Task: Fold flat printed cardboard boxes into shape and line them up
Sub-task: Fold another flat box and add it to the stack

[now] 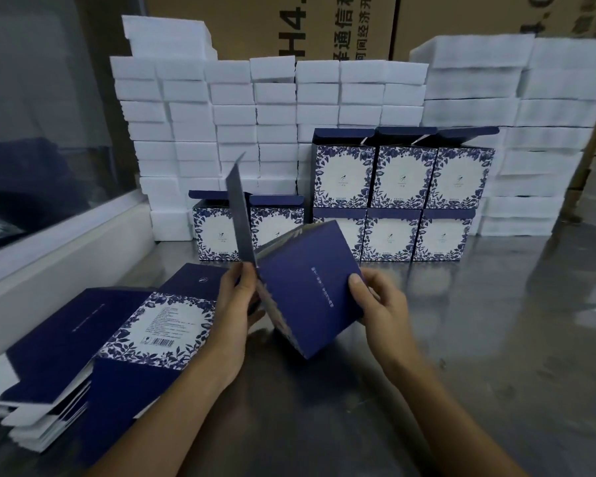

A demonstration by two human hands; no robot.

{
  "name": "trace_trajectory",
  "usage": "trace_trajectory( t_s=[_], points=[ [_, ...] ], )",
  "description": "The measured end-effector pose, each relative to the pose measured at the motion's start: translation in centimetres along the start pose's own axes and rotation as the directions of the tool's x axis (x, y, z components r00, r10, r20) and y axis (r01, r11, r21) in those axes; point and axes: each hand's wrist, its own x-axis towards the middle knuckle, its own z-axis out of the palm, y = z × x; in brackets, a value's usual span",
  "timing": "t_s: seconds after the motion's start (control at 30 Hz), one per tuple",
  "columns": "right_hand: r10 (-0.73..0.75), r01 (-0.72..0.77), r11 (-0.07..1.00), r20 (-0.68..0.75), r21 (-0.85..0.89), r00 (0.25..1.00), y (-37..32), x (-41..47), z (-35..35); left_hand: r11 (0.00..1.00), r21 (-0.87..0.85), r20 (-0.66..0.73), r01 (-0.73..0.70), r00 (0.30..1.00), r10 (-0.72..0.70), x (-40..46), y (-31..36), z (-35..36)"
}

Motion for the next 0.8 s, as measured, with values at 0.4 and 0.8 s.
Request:
trace_trajectory(
  t_s=[0.4,0.8],
  points=[
    [-0.078,0.076,0.994,-0.017,-0.072,0.997,-0.8,-0.4,0.6,0.941,0.235,-0.009,-0.243,0.968,0.252,-1.1,0.0,1.0],
    [-0.165,0.149,0.979,-0.106,-0.142,0.981,-0.6,0.2,0.2,0.772,0.473,0.037,-0.426,0.884,0.466,-1.8,0.4,2.1]
  ],
)
